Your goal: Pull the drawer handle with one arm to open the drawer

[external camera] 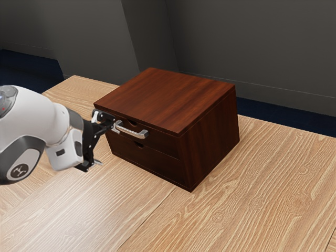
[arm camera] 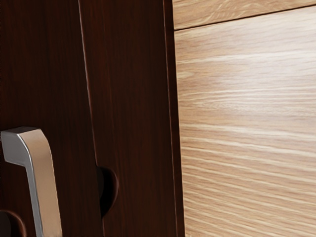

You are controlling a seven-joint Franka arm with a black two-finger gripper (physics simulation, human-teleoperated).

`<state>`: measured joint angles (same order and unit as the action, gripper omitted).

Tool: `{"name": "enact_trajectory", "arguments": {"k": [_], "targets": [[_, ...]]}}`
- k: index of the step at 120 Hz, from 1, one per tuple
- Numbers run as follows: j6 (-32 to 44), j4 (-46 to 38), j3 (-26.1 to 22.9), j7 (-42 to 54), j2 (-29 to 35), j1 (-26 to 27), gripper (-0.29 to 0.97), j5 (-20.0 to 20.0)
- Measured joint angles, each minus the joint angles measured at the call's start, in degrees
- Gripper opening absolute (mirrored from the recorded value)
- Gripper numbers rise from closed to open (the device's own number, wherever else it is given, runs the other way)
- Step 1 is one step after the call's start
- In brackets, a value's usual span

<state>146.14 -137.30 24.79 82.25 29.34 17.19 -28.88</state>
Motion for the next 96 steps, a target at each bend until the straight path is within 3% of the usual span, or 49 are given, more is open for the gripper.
{"name": "enact_trajectory", "arguments": {"k": [30, 49, 63, 96], "targets": [[3.3, 0.4, 1.6, -0.3, -2.4, 0.4, 0.68, 0.1], [5.3, 0.5, 2.3, 0.0, -2.8, 0.9, 0.68, 5.6], [6.5, 0.7, 2.5, 0.3, -4.3, 0.9, 0.68, 7.1], [7.7, 0.8, 2.0, 0.7, -5.8, 0.3, 0.68, 4.5]]}}
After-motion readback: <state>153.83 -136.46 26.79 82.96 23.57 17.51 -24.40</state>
